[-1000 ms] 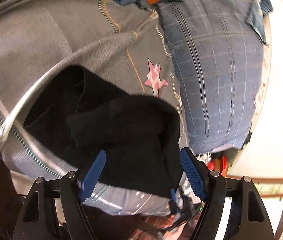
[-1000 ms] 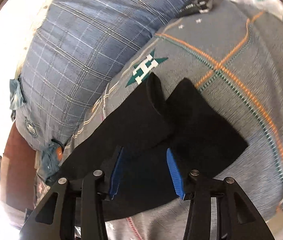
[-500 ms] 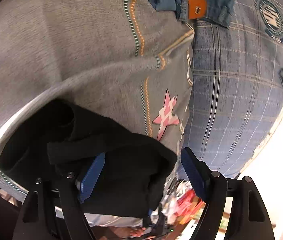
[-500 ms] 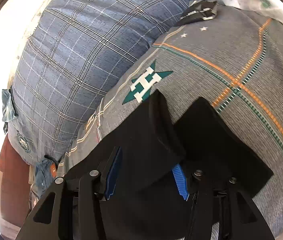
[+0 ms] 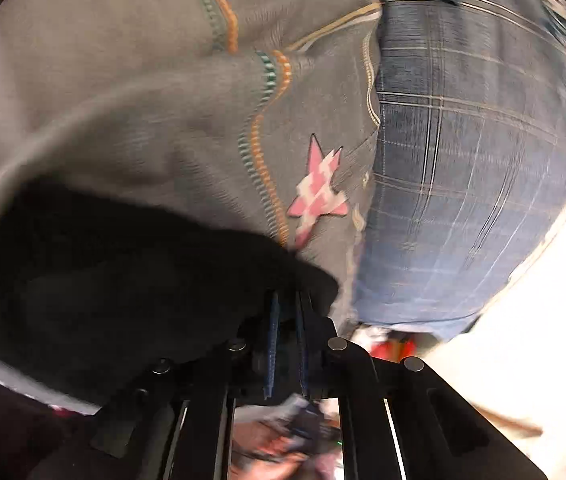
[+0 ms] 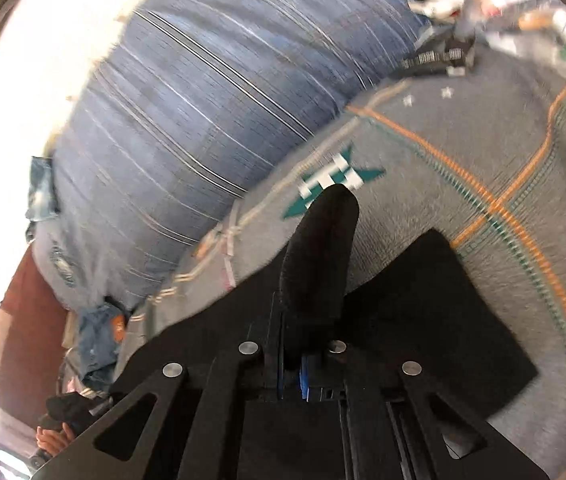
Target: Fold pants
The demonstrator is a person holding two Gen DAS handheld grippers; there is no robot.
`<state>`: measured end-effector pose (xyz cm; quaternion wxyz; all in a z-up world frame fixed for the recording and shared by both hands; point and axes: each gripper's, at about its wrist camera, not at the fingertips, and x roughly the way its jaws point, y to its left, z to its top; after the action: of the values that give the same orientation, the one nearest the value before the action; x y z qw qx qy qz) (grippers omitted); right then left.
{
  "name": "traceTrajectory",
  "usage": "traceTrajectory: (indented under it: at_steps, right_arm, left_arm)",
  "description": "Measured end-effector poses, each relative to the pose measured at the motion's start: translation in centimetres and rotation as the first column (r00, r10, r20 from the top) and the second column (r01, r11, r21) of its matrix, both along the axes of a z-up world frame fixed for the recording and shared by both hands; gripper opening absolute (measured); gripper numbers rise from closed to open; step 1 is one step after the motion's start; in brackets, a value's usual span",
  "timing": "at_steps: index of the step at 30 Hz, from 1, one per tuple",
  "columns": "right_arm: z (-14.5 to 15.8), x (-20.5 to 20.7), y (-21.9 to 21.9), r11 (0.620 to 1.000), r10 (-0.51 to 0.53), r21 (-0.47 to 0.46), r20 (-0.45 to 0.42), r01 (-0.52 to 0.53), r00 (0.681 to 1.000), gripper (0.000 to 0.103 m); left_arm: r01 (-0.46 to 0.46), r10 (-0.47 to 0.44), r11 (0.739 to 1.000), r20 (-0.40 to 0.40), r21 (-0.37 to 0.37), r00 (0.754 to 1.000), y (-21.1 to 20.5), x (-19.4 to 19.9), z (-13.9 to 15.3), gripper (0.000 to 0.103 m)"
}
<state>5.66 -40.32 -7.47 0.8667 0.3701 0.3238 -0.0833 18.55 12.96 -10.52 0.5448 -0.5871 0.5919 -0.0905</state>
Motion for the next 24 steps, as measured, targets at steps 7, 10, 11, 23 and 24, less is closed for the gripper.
traceTrajectory:
  at_steps: [7,10,11,23,24]
  right_arm:
    - [0.0,-3.9,-0.7,0.999,-0.008,-0.050,-0.027,0.006,1.000,0.004]
    - [-1.1,-4.7,-1.2,1.000,-0.020,-0.019,-0.029,0.019,0.999,0.004]
    - [-1.4,-5.0,-1.4,1.000,-0.025,-0.009,-0.024,0.025,0.999,0.004]
    - [-2.0,-5.8,-1.2,0.999,-0.035,-0.011,-0.035,0.035,0.999,0.004]
    - [-2.1,-5.8,-1.2,0.999,-0.035,-0.012,-0.037,0.034,0.999,0.004]
  left_arm:
    - [-0.112,0.110,0.993,0.053,0.038,0.992,3.6,-7.4,2.4,0.063]
    - [-0.150,0.148,0.988,0.037,0.032,0.988,4.9,-8.8,2.3,0.075]
    - [-0.164,0.163,0.986,0.016,0.037,0.986,5.1,-9.1,2.0,0.075]
    - [-0.233,0.215,0.970,-0.216,-0.064,0.953,3.6,-5.8,-1.7,0.076]
    - [-0.247,0.225,0.966,-0.234,-0.071,0.946,3.9,-5.9,-2.0,0.076]
